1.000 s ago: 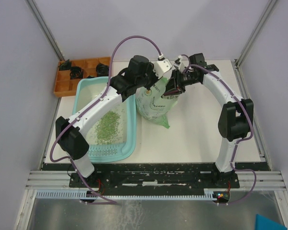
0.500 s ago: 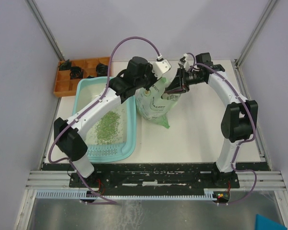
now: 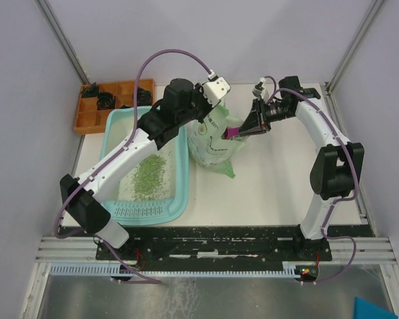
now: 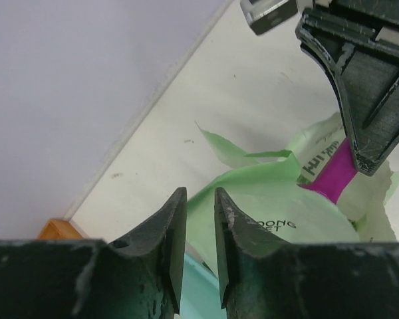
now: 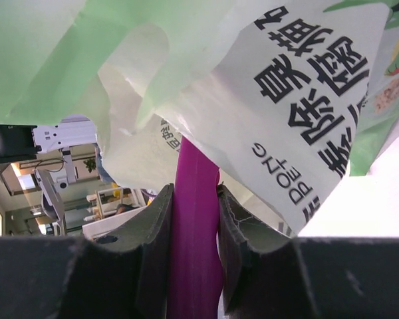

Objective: Fill the litter box with clean litter
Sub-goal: 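Scoop the cat litter from the cat litter bag.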

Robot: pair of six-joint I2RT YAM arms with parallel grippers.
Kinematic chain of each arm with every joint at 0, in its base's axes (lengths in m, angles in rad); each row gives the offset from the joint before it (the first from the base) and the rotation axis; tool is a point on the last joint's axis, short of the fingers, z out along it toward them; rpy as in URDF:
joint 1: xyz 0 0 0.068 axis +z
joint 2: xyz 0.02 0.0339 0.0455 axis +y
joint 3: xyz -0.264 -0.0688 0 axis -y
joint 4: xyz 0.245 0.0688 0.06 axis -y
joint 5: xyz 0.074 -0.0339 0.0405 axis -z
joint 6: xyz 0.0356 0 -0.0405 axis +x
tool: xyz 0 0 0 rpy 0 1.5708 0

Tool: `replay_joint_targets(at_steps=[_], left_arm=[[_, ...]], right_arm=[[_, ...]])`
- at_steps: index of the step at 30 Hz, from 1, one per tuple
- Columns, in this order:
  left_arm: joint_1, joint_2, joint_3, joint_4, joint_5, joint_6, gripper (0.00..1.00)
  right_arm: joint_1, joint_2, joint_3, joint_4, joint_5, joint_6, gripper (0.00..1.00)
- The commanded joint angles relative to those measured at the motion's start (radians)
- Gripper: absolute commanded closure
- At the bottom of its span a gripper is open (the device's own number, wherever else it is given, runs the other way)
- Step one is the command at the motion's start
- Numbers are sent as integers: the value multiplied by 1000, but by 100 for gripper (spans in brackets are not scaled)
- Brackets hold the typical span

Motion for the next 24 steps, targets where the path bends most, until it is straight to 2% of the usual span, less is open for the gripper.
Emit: replay_joint_targets(at_steps=[1, 4, 6, 9, 24], left_arm=[[-5, -94, -18, 124, -19, -53, 68], [-6, -125, -47, 136, -23, -70, 63], [-6, -149, -70, 154, -32, -87, 57], [-7, -183, -104, 184, -44, -108, 53], [-6, -369, -237, 250, -100, -207, 52]], right_arm=[[-21, -69, 19, -81, -77, -98, 98], [-30, -84, 11, -98, -74, -119, 98], [-38, -96, 6, -105, -72, -126, 98], [-53, -109, 1, -122, -70, -143, 98], [-162, -125, 1, -301, -124, -319, 98]])
